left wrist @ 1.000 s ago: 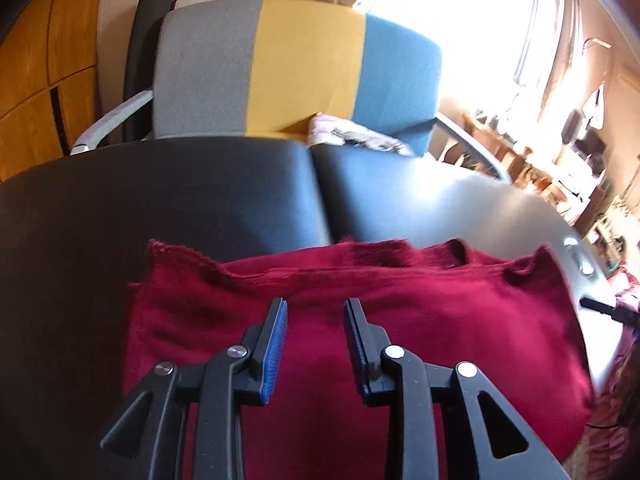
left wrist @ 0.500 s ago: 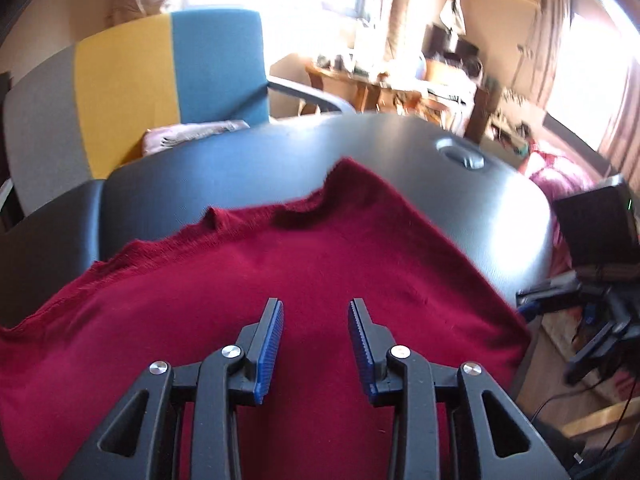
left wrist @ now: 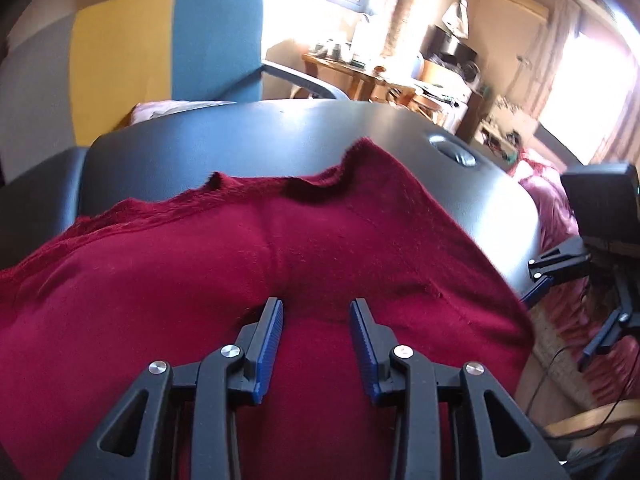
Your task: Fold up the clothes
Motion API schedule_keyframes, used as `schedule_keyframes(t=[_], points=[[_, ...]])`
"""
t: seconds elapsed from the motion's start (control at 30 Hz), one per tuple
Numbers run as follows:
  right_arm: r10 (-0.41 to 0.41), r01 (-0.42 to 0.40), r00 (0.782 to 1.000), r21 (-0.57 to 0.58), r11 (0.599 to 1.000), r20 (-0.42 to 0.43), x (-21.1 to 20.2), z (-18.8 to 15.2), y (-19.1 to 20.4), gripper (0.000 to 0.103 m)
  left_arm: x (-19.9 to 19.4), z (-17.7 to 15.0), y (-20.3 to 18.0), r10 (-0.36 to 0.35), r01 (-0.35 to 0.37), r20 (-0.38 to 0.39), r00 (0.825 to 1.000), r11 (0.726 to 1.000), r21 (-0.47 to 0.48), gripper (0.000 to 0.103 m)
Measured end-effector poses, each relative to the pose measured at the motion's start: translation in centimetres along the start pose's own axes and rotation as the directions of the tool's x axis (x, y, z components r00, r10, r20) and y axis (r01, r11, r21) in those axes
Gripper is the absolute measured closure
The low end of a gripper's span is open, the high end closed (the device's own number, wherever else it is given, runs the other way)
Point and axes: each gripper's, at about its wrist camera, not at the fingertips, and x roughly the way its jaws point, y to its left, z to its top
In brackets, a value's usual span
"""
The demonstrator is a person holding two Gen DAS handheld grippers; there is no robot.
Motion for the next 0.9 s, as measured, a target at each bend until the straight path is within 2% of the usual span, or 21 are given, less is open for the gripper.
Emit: schedule_keyframes(t=[0.1,0.2,0.3,0.37,0.47,0.5,0.63,0.77,0.8,0.9], points=[[-0.071,0.071,0.991,0.001,0.997,0.118,-1.9,0.8,1.3,0.017,-3.2,-0.1,1.5,0.027,-0.024,0.074,0.997,0.998,-0.053,0.067],[-0.068,0.083,0.98,-0.07,0.994,0.189,-1.6,2.3,4.2,0.017,-6.1,-1.1,3.1,0.09,-0.081,0.112,0.99,0.994,-0.078,0.066],[-0.006,0.032,0.987,-0.165,0.986,0.16,1.9,3.6,7.4,0.018,-7.6,-3.4,4.7,0.157,-0.146,0.101,0.982,0.984,-0.103,0.066],[0.0,0.023,0.993,-0.199,0.98,0.115,4.5,4.1,8.3,0.018,-8.2,-5.3,5.6,0.192,-0.181,0.084,0.978,0.975,-0.128,0.066],[-0.069,0.072,0.997,-0.184,0.98,0.022,8.6,4.0,7.5,0.018,-8.9,-8.0,7.0,0.235,-0.222,0.063,0.97,0.961,-0.166,0.065],[-0.1,0.096,0.995,-0.162,0.982,-0.016,9.6,3.5,6.5,0.018,-9.1,-9.0,7.3,0.225,-0.208,0.075,0.971,0.96,-0.187,0.066],[-0.051,0.065,0.996,-0.219,0.974,0.069,9.0,1.3,5.1,0.019,-9.5,-11.0,7.6,0.199,-0.161,0.12,0.973,0.948,-0.274,0.066],[-0.043,0.064,0.994,-0.225,0.972,0.096,8.8,1.4,4.7,0.019,-10.7,-10.4,7.8,0.172,-0.127,0.127,0.977,0.944,-0.304,0.066],[-0.053,0.072,0.995,-0.226,0.971,0.087,8.7,1.4,5.0,0.019,-11.4,-10.3,8.1,0.171,-0.121,0.136,0.976,0.941,-0.317,0.065],[-0.106,0.114,0.993,-0.217,0.969,0.049,8.3,2.7,5.9,0.017,-15.9,-11.5,10.2,0.212,-0.12,0.2,0.956,0.912,-0.393,0.062]])
